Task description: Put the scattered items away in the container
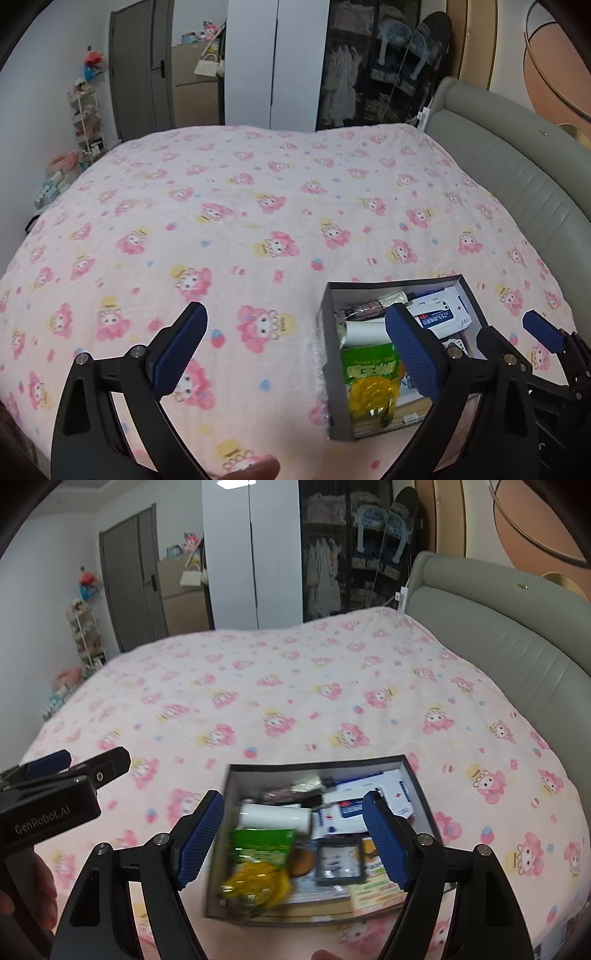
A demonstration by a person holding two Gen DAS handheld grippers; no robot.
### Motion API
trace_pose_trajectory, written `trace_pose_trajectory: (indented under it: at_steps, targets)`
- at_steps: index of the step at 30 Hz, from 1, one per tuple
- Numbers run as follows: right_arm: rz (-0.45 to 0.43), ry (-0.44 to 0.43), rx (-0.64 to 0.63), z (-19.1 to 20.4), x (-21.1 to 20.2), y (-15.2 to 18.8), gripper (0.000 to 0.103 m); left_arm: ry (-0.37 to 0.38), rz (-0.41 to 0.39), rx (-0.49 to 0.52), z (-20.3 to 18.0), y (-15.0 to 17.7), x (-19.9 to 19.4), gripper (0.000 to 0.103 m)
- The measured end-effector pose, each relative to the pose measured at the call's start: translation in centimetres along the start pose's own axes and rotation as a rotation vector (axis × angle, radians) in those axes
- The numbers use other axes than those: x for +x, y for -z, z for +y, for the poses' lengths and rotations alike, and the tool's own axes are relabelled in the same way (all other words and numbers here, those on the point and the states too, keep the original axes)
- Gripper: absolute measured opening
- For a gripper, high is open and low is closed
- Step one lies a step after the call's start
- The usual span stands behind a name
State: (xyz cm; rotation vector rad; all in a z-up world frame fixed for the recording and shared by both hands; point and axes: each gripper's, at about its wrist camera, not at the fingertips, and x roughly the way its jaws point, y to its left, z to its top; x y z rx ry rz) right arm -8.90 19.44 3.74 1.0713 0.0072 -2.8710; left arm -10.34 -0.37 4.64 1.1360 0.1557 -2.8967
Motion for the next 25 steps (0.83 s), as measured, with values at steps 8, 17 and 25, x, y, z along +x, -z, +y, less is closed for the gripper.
trace_pose_trajectory:
  at_steps: [8, 17, 25]
  targets:
    - [-0.053, 0.029, 0.005, 2.3, -3.7, 0.8, 0.084, -0.017, -0.065, 0.007, 2.3, 2.2, -5.8, 0.102]
    - [-0.050, 0.018, 0.025, 3.4, -6.3, 5.4, 0.084, -0.036, -0.070, 0.023, 2.3, 7.2, -8.7, 0.102]
    - [-0.070, 0.039, 0.018, 3.1, -7.7, 6.9, 0.084, -0.025, -0.067, 0.035, 1.8, 9.0, -9.3, 0.102]
